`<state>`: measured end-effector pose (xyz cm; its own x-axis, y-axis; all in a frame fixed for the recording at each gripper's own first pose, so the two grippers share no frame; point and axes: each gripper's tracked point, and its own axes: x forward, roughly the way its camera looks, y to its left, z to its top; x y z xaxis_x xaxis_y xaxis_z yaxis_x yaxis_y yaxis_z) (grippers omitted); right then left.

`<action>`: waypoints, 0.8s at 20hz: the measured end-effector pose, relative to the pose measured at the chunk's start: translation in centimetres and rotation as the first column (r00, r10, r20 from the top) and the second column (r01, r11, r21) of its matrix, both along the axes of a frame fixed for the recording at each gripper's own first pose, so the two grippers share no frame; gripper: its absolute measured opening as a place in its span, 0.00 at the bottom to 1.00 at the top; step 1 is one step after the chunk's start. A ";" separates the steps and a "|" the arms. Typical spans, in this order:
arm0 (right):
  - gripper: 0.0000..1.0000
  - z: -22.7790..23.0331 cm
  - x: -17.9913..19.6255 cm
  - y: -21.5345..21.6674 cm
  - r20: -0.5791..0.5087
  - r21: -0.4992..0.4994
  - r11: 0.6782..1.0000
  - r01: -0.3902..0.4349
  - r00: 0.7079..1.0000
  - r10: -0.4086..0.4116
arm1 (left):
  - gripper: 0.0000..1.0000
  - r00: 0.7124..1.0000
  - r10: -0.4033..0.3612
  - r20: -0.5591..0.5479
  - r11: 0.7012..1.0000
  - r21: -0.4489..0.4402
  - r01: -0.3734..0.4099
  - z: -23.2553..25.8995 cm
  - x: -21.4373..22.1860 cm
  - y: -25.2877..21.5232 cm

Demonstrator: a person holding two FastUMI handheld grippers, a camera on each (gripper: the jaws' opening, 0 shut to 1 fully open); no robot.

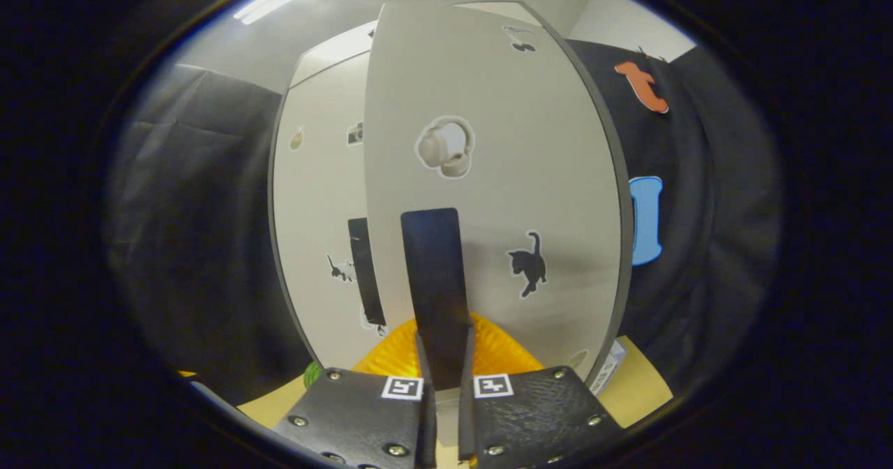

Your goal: Open the right door of the double-door shoe cabinet with the right hand, and open the left door with the left hand.

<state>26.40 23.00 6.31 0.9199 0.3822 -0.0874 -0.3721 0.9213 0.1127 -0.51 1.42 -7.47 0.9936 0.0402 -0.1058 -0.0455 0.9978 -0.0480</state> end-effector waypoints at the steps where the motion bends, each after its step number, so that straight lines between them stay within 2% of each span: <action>1: 0.12 0.0 -0.1 -0.1 -0.002 0.002 1.000 -0.007 1.000 0.007 | 0.96 1.000 -0.007 -0.002 1.000 0.006 0.007 0.0 -0.1 -0.1; 9: 0.12 0.7 -1.5 -3.0 0.022 -0.005 1.000 -0.012 1.000 0.012 | 0.96 1.000 -0.026 0.007 1.000 0.012 0.026 0.3 -0.3 -0.3; 16: 0.11 1.0 -2.5 -6.6 0.039 0.009 0.999 0.031 0.999 -0.032 | 0.96 0.997 -0.082 0.009 0.997 0.000 0.082 0.5 -0.8 -3.5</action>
